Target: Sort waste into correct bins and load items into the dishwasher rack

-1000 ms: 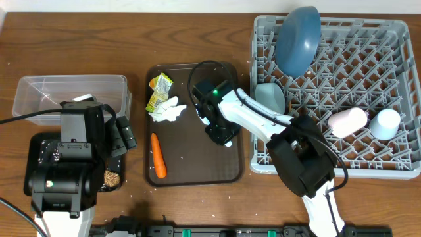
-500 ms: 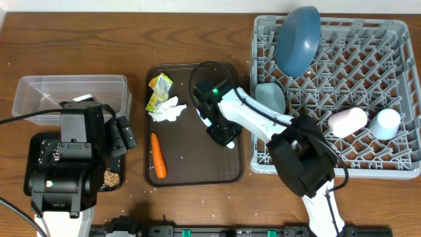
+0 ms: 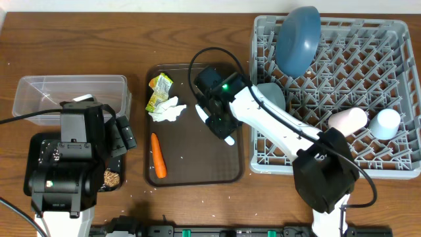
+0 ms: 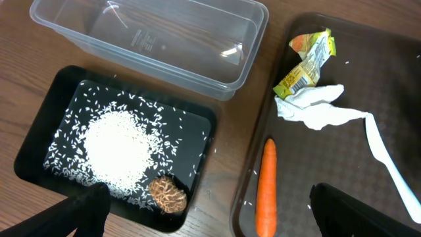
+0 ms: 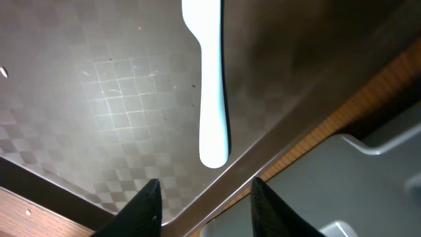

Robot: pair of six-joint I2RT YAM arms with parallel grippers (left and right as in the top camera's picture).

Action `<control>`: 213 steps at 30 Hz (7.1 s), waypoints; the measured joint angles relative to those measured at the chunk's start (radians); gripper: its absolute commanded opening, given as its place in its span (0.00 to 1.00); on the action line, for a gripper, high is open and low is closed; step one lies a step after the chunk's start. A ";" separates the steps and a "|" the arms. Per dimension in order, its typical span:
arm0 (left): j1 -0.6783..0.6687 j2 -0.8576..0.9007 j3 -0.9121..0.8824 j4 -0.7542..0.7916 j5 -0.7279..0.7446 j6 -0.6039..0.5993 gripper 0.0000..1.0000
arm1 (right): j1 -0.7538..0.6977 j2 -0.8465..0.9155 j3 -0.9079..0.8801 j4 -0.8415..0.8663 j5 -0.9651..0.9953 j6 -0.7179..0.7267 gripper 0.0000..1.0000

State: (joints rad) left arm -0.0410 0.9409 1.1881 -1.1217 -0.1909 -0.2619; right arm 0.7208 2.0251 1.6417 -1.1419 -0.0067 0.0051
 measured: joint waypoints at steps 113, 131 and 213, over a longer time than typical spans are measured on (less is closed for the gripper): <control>0.000 0.000 0.000 0.000 0.000 0.000 0.98 | 0.000 -0.099 -0.017 0.022 0.002 -0.008 0.15; 0.000 0.000 0.000 0.000 0.000 0.000 0.98 | 0.021 0.122 -0.017 0.254 -0.072 0.187 0.48; 0.000 0.000 0.000 0.000 0.000 0.000 0.98 | -0.473 -0.439 -0.249 -0.200 0.052 0.412 0.09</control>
State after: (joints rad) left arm -0.0410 0.9409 1.1881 -1.1217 -0.1905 -0.2619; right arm 0.2478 1.5860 1.3930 -1.3418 0.0452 0.4168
